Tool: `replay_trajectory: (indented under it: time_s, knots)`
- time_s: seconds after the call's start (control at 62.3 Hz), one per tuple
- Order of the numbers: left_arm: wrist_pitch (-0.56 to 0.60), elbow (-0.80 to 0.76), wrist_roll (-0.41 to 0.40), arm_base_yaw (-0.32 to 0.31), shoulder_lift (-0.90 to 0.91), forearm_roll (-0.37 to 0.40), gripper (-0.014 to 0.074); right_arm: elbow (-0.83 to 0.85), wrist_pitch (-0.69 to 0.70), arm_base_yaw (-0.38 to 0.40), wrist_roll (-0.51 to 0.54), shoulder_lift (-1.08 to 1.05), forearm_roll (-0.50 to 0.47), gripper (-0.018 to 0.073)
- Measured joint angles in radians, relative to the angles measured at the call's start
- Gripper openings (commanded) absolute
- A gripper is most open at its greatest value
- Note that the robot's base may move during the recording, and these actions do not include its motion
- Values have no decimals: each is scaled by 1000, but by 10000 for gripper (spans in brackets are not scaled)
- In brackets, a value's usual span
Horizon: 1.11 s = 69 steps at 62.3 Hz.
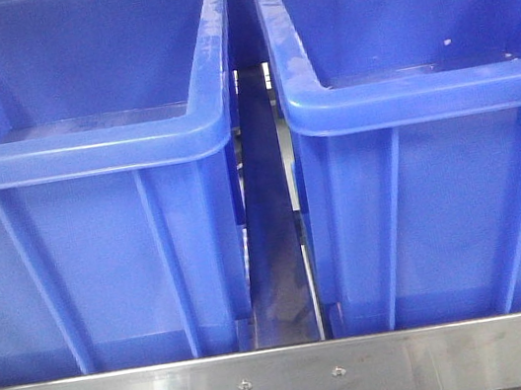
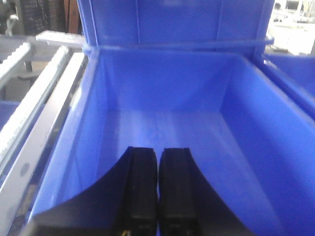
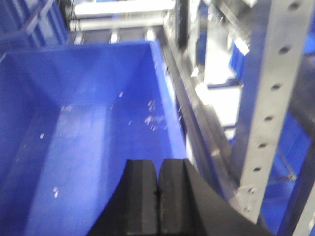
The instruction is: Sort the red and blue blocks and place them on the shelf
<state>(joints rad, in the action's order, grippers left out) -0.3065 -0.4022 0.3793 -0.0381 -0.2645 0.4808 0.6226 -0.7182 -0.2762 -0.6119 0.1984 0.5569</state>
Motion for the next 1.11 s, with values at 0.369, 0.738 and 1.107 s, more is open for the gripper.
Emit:
replay_trajectory:
  time_s: [0.369, 0.738, 1.107]
  knots:
    - [0, 4, 0, 0, 2, 0, 126, 0, -2, 0, -2, 0, 4, 57]
    - [0, 6, 0, 0, 2, 0, 126, 0, -2, 0, -2, -1, 4, 57]
    - [0, 6, 0, 0, 2, 0, 126, -15, 48, 125, 114, -19, -54, 57]
